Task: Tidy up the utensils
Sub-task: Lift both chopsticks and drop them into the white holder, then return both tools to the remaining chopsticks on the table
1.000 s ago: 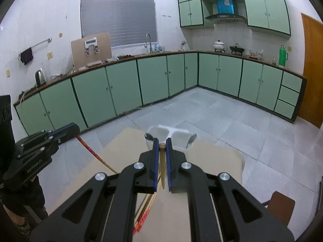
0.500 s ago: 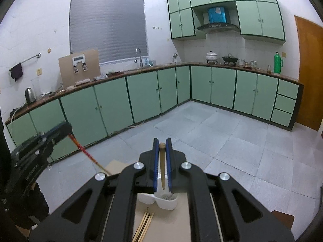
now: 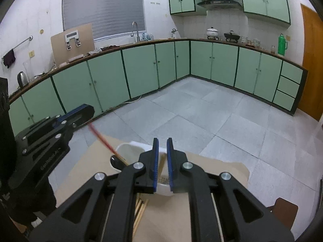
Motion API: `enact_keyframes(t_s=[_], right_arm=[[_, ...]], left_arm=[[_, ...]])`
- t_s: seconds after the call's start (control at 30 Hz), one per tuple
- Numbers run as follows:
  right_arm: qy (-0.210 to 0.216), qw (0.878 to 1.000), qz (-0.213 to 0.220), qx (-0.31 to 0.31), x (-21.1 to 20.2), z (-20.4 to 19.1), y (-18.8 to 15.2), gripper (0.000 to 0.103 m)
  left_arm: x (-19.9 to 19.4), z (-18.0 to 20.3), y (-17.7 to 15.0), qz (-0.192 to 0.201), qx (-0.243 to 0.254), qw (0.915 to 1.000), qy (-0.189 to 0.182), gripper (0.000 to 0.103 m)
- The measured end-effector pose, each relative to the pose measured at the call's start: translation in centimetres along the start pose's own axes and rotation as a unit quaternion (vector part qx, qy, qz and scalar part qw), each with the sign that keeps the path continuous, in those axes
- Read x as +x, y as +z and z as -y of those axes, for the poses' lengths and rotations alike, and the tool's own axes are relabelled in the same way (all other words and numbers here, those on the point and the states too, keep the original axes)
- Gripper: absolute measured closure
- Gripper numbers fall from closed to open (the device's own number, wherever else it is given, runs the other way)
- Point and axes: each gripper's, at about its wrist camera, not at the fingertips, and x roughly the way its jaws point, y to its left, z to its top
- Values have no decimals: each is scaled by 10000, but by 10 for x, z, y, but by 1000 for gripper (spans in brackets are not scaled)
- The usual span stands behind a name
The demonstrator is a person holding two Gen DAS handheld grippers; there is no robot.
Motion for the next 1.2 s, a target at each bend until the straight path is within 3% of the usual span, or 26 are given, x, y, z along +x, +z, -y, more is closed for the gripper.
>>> enact_keyframes(t_s=[0.07,0.3,0.37,0.53,0.83,1.03,1.2], right_arm=[[-18,10000,17,44,-4,0,-4,78],[-274,9993,212,123,-41,3,-34,52],[-348,9991,215,148,-51,3,-53,35],[-575,9982,74,141,-67,-9,-116,17],[-563,9958,-624,368,-61,-42,-229,17],[-547,9921,-1085,328,-50,-64,-271,25],[-564,9885,-1384,223,-39,-76,-290,28]], left_arm=[[-5,-4,-2,-12,-24,10000,9,85],[-48,-8,-18,-52,-28,9999,131,61],[-64,-7,-34,-170,-34,9997,160,53],[-94,-5,-89,-655,-85,9976,210,39],[-108,-14,-191,-1763,-209,9832,427,35],[-112,-21,-231,-2293,-247,9715,550,35],[-118,-26,-246,-2474,-289,9666,598,33]])
